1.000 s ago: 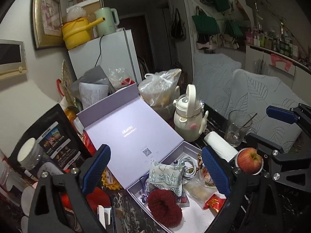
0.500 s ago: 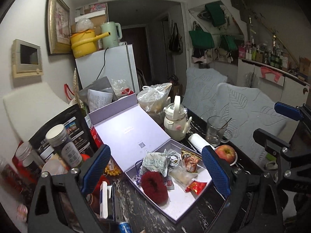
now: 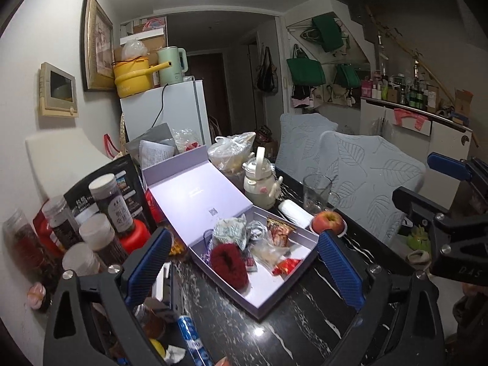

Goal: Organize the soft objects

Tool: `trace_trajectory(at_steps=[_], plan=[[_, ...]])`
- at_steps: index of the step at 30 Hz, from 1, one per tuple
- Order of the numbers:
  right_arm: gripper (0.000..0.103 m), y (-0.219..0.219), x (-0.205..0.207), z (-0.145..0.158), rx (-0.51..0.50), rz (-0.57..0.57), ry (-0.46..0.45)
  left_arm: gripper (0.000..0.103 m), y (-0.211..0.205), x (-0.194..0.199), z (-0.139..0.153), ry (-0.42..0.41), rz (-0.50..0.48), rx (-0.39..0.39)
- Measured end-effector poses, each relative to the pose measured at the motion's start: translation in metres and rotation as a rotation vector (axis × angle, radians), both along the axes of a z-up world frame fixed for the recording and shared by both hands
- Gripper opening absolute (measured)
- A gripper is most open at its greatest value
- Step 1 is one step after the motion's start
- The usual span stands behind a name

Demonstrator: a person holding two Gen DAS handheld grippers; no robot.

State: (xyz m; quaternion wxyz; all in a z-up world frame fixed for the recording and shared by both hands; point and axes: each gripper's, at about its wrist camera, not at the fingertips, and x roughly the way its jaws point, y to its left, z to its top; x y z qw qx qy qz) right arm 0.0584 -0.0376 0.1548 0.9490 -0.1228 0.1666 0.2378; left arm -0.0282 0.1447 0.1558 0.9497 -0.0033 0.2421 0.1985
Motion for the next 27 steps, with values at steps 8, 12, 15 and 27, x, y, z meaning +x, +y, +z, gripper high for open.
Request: trace_trajectory(at_steps=[8,12,15,27], plan=[[0.088,-0.010,-0.019,-0.024,0.016,-0.014,0.047,0.099,-0.017,-0.022,-0.016,-0.001,-0.021,-0.007],[0.088,-0.013,-0.029,-0.035,0.016,-0.029,0.055,0.099,-0.022,-0.028,-0.026,0.002,-0.029,-0.018],[0.088,-0.016,-0.037,-0.041,0.021,-0.053,0.053,0.099,-0.025,-0.032,-0.033,0.002,-0.033,-0.024],[0.089,-0.023,-0.056,-0.090,0.058,-0.085,0.083,0.099,-0.033,-0.042,-0.074,-0.002,-0.064,-0.069]])
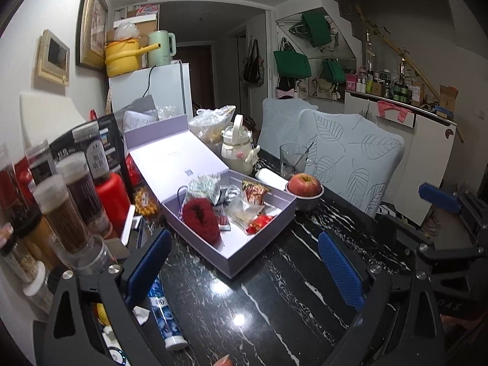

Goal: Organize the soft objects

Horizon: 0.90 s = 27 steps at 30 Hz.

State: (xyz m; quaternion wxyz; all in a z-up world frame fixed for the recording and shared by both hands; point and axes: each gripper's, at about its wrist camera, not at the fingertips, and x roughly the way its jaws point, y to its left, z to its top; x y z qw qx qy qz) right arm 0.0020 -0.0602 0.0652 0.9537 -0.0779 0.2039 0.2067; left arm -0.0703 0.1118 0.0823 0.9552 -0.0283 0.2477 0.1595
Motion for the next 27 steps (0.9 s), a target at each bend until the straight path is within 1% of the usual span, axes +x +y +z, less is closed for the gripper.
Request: trace_trajectory(at_steps=[6,11,16,27], plan=[[0.090,-0.003,-0.002,-0.024,0.004,0.009,0.056,0.099,0.004,-0.004,-0.024,0.023,0.011,-0.027],[0.090,-0.004,-0.001,-0.032,0.005,0.005,0.076,0.099,0.012,-0.004,-0.038,0.055,0.022,-0.056],[0.089,-0.002,-0.001,-0.031,-0.002,0.008,0.069,0.099,0.016,-0.004,-0.043,0.074,0.029,-0.055],[0.090,0.004,0.002,-0.032,-0.015,0.015,0.073,0.099,0.021,-0.003,-0.044,0.084,0.028,-0.061]])
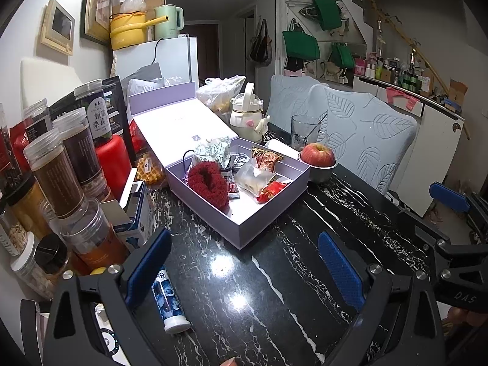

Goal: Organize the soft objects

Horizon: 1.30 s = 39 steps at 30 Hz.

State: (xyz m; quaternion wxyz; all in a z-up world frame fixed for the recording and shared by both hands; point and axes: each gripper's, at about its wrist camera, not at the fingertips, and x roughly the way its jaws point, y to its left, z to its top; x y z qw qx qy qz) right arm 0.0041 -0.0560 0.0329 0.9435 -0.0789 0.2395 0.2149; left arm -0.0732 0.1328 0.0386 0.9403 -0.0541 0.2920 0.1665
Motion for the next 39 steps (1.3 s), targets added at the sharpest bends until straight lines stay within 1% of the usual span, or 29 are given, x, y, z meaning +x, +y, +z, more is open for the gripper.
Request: trace_trajectory(at_steps=[15,18,39], plan=[[0.089,-0.0012,0.0009,-0.0024,-0.011,-0.008,-0.007,0.099,0.0019,0.0027,-0.0027,0.015,-0.009,-0.013],[0.089,-0.0033,0.0029,-0.0013,-0.008,-0.011,-0.007,0.099,0.0015,0.0038,-0.0023,0.017,-0.005,-0.001],[0.090,-0.0059,0.0062,-0.0029,-0.033,-0.011,-0.003,0.099,0.0032,0.0098,-0.0062,0.045,-0.005,-0.002]])
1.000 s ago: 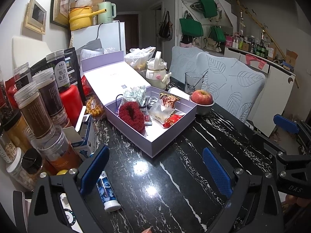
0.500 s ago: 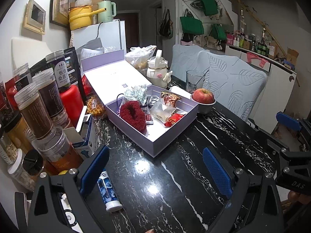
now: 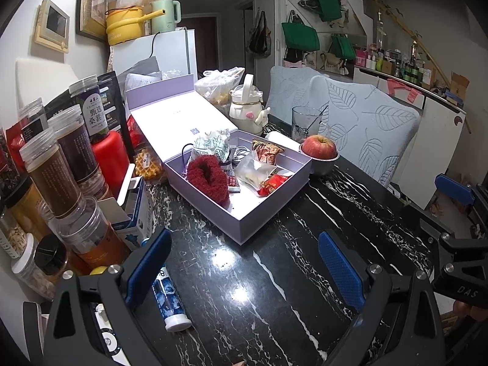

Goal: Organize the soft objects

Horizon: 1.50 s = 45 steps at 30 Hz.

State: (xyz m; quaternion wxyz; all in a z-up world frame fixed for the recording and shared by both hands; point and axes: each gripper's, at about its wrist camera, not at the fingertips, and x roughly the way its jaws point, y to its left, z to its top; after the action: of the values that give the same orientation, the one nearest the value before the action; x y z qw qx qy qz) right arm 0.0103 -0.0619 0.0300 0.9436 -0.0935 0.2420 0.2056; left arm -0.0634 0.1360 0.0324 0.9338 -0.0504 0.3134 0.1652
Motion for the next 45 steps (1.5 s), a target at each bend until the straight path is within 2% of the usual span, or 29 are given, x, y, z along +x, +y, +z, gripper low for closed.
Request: trace_trajectory(at_steps=[24,45], plan=[[0.090,0.001,0.000,-0.004,-0.021,0.004,0.020,0.099,-0.007,0.004,-0.004,0.021,-0.028,0.027],[0.090,0.000,-0.002,-0.007,-0.024,0.006,0.027,0.099,-0.011,0.004,-0.005,0.026,-0.048,0.020]])
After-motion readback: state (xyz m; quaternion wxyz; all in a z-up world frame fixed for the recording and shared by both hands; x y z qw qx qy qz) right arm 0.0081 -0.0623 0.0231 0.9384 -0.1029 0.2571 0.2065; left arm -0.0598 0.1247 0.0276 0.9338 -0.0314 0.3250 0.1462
